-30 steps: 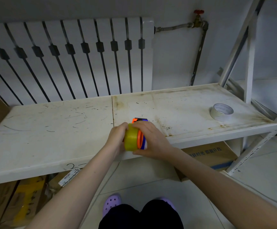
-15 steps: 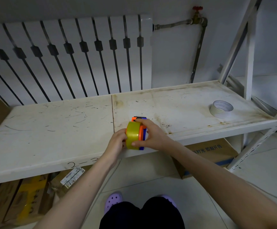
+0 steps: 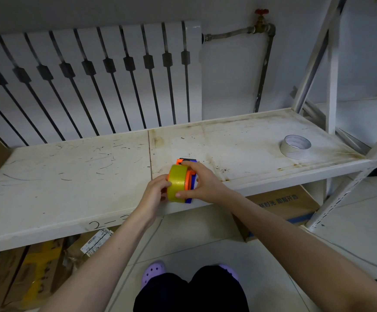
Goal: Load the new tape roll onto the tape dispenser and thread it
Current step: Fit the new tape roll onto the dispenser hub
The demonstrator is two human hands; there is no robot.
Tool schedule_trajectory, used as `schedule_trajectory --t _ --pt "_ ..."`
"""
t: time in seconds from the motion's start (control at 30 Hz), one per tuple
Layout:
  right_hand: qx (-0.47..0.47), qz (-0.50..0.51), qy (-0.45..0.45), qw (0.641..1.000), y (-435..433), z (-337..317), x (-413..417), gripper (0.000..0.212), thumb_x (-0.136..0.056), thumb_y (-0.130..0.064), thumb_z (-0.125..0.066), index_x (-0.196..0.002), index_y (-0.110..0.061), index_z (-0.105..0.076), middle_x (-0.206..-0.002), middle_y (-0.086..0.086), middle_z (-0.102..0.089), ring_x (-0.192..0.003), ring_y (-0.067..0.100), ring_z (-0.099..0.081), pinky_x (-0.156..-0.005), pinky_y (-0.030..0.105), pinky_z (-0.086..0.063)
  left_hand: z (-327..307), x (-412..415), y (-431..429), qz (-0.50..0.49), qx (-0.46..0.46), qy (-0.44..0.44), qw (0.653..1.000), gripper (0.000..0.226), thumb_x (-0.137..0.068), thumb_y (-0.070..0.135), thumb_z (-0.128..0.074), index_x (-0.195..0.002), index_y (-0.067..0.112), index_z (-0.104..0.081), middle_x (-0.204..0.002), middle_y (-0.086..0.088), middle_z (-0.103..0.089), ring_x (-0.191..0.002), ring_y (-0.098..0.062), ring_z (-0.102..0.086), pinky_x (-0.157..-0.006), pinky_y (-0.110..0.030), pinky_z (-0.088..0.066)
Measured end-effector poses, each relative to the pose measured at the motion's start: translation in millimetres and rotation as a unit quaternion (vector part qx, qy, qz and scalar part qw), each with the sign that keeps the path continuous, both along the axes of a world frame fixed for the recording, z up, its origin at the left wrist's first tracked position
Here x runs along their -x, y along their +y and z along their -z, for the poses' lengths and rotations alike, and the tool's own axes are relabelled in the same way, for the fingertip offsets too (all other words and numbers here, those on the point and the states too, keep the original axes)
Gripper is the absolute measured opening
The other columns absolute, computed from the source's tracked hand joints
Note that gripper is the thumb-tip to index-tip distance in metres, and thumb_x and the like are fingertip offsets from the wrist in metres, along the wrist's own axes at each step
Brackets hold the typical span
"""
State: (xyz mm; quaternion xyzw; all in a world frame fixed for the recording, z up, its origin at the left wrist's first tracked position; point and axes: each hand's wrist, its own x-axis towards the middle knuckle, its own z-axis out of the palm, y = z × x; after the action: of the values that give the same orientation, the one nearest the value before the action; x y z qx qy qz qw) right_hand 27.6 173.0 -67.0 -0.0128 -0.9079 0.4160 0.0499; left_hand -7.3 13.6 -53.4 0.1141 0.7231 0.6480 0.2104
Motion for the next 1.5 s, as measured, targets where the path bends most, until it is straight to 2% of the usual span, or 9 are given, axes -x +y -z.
schedule_trajectory --t 0.13,0.27,0.47,0.57,0.73,0.83,1.0,1.17,1.5 --pt "0.006 -0.002 -0.001 1.000 1 0 1 0.087 -0.071 -0.038 -0.078 -0.142 -0.023 -0.030 -0.143 0.003 -0.038 -0.126 0.019 -0.041 -0.097 0.034 -0.045 0 -1 5 -0.028 -0.010 -0.026 0.999 0.018 -0.079 0.022 -0.046 -0.085 0.018 -0.062 -0.087 -0.009 -0.059 -0.079 -0.022 -0.055 -0.067 -0.032 -0.045" --pt "0.009 -0.001 -0.004 1.000 1 0 1 0.087 -0.072 -0.037 -0.078 -0.143 -0.022 -0.029 -0.143 0.004 -0.038 -0.126 0.019 -0.040 -0.096 0.032 -0.043 -2 -1 9 -0.047 -0.013 -0.029 0.998 0.027 -0.061 0.022 -0.044 -0.080 0.014 -0.061 -0.081 -0.009 -0.057 -0.072 -0.022 -0.053 -0.063 -0.030 -0.043" --pt "0.020 -0.004 -0.013 1.000 2 0 4 0.088 -0.072 -0.039 -0.077 -0.144 -0.023 -0.029 -0.142 0.004 -0.039 -0.126 0.020 -0.041 -0.100 0.038 -0.045 6 -7 4 -0.014 -0.051 -0.009 0.999 0.036 -0.060 0.016 -0.047 -0.090 0.019 -0.068 -0.077 0.002 -0.070 -0.069 -0.008 -0.064 -0.060 -0.020 -0.052" --pt "0.021 0.000 -0.011 1.000 2 -1 3 0.090 -0.070 -0.039 -0.079 -0.144 -0.023 -0.030 -0.142 0.003 -0.039 -0.127 0.020 -0.041 -0.100 0.038 -0.046 8 -6 3 -0.015 -0.043 -0.009 0.999 0.046 -0.058 0.013 -0.046 -0.099 0.014 -0.067 -0.090 -0.008 -0.066 -0.079 -0.017 -0.060 -0.066 -0.025 -0.049" --pt "-0.045 -0.008 0.042 0.998 -5 3 -5 0.093 -0.060 -0.039 -0.086 -0.137 -0.023 -0.035 -0.138 0.001 -0.040 -0.121 0.015 -0.042 -0.096 0.032 -0.046 -6 -3 6 -0.072 0.005 -0.066 0.995 0.013 -0.077 0.023 -0.050 -0.081 0.012 -0.056 -0.083 -0.012 -0.056 -0.075 -0.025 -0.052 -0.062 -0.031 -0.041" --pt "-0.114 -0.025 0.089 0.989 -8 5 -8 0.093 -0.056 -0.038 -0.087 -0.133 -0.020 -0.038 -0.136 0.002 -0.043 -0.121 0.017 -0.042 -0.092 0.028 -0.043 -21 0 16 -0.084 0.040 -0.107 0.990 0.012 -0.085 0.022 -0.045 -0.074 0.016 -0.049 -0.073 -0.006 -0.051 -0.064 -0.021 -0.049 -0.056 -0.028 -0.039" --pt "-0.206 -0.047 0.132 0.968 -2 5 -8 0.095 -0.055 -0.038 -0.087 -0.135 -0.017 -0.040 -0.139 0.004 -0.046 -0.127 0.022 -0.042 -0.096 0.035 -0.044 -34 2 26 -0.092 0.058 -0.134 0.985 0.007 -0.083 0.021 -0.045 -0.080 0.016 -0.049 -0.075 -0.007 -0.051 -0.066 -0.021 -0.050 -0.057 -0.027 -0.042" --pt "-0.190 -0.049 0.126 0.972 1 8 -6 0.096 -0.054 -0.040 -0.087 -0.134 -0.021 -0.039 -0.139 0.001 -0.045 -0.127 0.019 -0.041 -0.095 0.036 -0.047 -32 0 24 -0.086 0.062 -0.124 0.987 0.013 -0.082 0.015 -0.043 -0.069 0.016 -0.045 -0.070 -0.005 -0.046 -0.062 -0.020 -0.046 -0.055 -0.026 -0.038" --pt "-0.179 -0.048 0.122 0.975 2 10 -6 0.094 -0.054 -0.040 -0.087 -0.133 -0.024 -0.038 -0.138 -0.001 -0.044 -0.126 0.017 -0.040 -0.096 0.035 -0.048 -28 -3 22 -0.105 0.044 -0.137 0.984 0.013 -0.080 0.008 -0.042 -0.070 0.015 -0.045 -0.071 -0.005 -0.046 -0.063 -0.020 -0.046 -0.055 -0.026 -0.038"
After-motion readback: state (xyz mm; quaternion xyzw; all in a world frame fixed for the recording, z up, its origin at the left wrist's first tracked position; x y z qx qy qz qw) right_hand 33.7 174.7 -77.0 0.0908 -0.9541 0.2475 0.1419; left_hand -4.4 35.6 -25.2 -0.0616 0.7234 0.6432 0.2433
